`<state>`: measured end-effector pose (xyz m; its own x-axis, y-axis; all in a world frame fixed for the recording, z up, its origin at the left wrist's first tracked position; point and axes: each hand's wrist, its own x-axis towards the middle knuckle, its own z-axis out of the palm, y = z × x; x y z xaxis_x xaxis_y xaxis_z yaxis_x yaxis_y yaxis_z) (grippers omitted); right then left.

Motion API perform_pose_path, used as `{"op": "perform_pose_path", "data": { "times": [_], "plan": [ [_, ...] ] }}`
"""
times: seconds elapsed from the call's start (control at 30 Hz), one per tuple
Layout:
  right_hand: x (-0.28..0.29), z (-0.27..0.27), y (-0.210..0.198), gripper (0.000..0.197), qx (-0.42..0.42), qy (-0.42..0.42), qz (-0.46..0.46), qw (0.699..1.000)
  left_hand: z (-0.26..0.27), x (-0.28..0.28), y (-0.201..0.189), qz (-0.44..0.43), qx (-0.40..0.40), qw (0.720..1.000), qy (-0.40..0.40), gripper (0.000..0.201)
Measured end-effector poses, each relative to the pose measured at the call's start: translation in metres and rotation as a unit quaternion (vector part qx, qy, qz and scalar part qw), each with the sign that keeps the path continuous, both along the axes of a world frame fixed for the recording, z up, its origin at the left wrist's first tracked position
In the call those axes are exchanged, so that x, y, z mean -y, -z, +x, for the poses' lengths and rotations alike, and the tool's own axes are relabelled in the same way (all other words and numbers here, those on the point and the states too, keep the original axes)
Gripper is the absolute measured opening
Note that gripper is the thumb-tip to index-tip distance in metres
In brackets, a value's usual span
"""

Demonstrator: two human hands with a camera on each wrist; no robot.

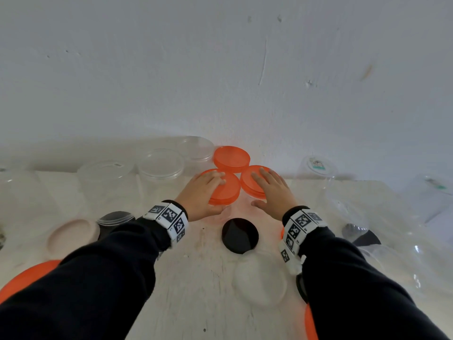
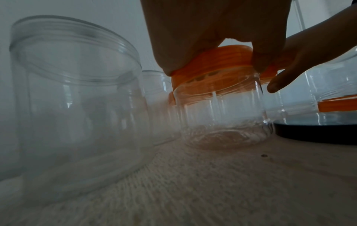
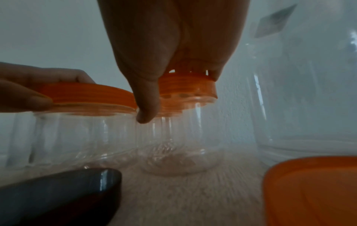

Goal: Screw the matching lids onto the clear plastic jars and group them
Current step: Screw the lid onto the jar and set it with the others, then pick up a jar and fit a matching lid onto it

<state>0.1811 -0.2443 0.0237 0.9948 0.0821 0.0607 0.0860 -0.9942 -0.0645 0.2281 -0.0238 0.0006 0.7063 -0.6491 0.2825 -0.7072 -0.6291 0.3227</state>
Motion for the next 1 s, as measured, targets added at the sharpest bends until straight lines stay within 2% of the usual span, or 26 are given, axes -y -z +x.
{"op": "perform_pose_path", "data": {
  "times": [0.07, 0.33, 0.53, 0.8, 1.0],
  "plan": [
    [0.000, 0.003, 0.001, 0.078, 0.000, 0.003, -0.006, 1.000, 0.000, 0.000, 0.002, -0.008, 0.016, 1.000, 0.005, 0.082],
    [0.001, 0.007, 0.003, 0.079, 0.006, 0.006, -0.010, 1.000, 0.003, 0.001, 0.009, -0.002, 0.052, 0.999, 0.014, 0.077],
    [-0.007, 0.002, -0.013, 0.083, -0.043, 0.026, 0.022, 0.998, 0.001, 0.000, 0.006, -0.003, 0.037, 0.999, 0.001, 0.082],
    [-0.026, -0.083, -0.042, 0.065, -0.016, -0.024, 0.103, 0.994, 0.001, -0.002, 0.008, -0.014, 0.028, 1.000, 0.000, 0.078],
    [0.016, -0.143, -0.056, 0.065, -0.002, -0.011, 0.112, 0.994, -0.001, -0.001, 0.001, 0.019, 0.027, 0.999, 0.000, 0.089]
  ]
}}
